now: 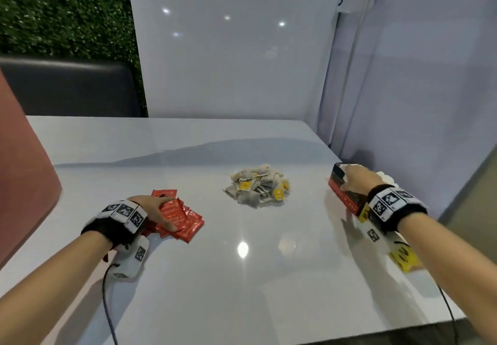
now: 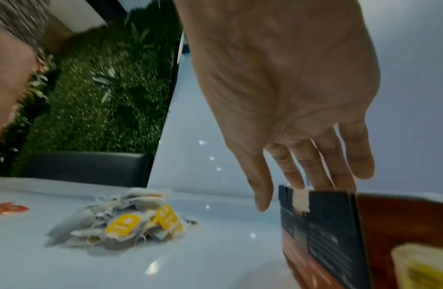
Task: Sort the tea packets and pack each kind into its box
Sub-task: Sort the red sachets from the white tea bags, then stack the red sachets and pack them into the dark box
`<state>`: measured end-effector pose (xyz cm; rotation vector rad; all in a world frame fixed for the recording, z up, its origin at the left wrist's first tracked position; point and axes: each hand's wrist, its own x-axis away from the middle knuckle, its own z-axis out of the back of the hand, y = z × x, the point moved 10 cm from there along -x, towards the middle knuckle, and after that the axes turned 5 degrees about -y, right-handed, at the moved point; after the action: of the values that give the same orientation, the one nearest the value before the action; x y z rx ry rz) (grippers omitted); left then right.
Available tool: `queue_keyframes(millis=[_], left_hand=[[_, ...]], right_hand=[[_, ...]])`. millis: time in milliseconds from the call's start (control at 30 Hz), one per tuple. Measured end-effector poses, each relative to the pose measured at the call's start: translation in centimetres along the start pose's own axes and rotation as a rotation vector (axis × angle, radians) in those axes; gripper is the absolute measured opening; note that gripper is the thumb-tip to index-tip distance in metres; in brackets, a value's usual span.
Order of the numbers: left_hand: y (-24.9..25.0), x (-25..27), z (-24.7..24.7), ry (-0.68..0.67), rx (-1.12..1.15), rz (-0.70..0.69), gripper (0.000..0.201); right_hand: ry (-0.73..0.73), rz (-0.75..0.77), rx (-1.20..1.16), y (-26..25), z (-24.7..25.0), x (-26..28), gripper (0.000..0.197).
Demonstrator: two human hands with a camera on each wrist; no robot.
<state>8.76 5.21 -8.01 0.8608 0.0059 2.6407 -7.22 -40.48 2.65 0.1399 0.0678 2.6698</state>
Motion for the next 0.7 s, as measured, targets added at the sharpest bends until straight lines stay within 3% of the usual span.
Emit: queue_keyframes(millis=[67, 200, 300, 400, 500, 600, 700], left_hand=[[0.9, 1.2, -1.3, -0.007, -0.011, -0.022, 0.116], [2.5, 3.9, -3.7, 0.021, -0.066, -0.047, 0.112], [3.7, 5.6, -5.4, -0.01, -0.085, -0.062, 0.109], [4.2, 6.7, -5.9, -0.001, -0.083, -0.075, 0.109], [4.3, 7.7, -6.6, -0.001, -0.062, -0.094, 0.111], [4.8, 8.9, -7.9, -0.01, -0.053, -0.13, 0.11], [5.9, 10.3, -9.1, -0.034, -0.065, -0.164, 0.109]], right_hand=[[-0.01, -0.023, 0.045, 1.6, -2.2, -2.9, 0.025], [0.032, -0.095, 0.05, -1.2, -0.5, 1.1, 0.02], [0.243, -0.135, -0.048, -1.6, 1.6, 2.0, 0.012], [0.439, -0.107, -0.044, -2.0, 4.3, 2.3, 0.029], [0.537, 0.086, -0.082, -4.6, 7.9, 6.2, 0.024], [0.521, 0.31, -0.237, -8.4, 9.2, 12.1, 0.027], [0.283, 0.481, -0.197, -12.4, 5.1, 16.4, 0.019]])
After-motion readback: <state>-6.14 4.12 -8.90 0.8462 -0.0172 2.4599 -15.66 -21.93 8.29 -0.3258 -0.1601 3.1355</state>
